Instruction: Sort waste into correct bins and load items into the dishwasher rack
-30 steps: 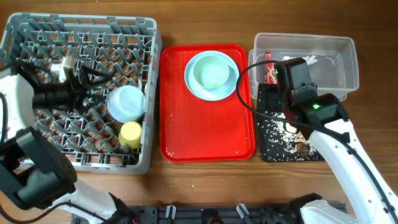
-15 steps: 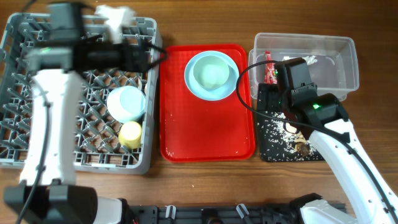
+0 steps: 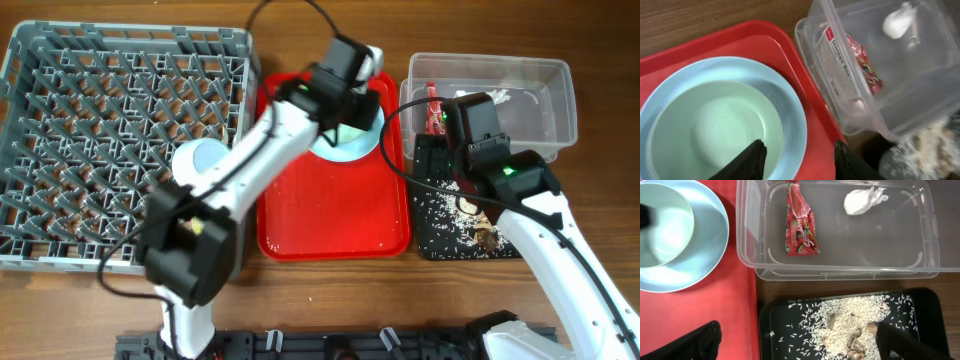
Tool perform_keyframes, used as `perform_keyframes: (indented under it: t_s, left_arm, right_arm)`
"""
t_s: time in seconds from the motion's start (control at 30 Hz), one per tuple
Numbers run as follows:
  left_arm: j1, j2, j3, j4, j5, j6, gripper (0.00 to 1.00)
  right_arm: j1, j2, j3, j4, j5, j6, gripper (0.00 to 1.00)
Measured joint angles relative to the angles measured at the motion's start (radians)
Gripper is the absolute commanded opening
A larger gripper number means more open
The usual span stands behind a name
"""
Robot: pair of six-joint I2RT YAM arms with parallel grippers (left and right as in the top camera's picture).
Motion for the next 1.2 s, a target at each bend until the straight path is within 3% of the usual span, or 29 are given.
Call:
perform_keyframes:
  t_s: [0.07,0.43,0.6,0.83,1.07,1.2]
  left_arm:
    - [-0.028,0.049,0.0,0.05,-0.051,-0.009,0.37]
    - [-0.031,0.159,0.0,0.102,-0.103,-0.021,0.24]
    - [-0.031,0.19,0.0,0.068,-0.103,-0.019,0.04]
    - [-0.033,0.19,0.002,0.066,-0.122,-0.019,0.04]
    - [0.024,0.003,0.076,-0.168,-0.023,-0.021,0.04]
    - [0.242,-0.229,0.128,-0.299,0.166,-0.019,0.04]
  right_arm:
    - [0.0,0.0,0.0,0.0,0.0,0.0,1.0]
    - [0.0,0.0,0.0,0.0,0.0,0.0,1.0]
    - [0.0,0.0,0.0,0.0,0.0,0.0,1.0]
    - [0.0,0.0,0.0,0.0,0.0,0.0,1.0]
    - [0.0,0.0,0.0,0.0,0.0,0.0,1.0]
    - [0.0,0.0,0.0,0.0,0.0,0.0,1.0]
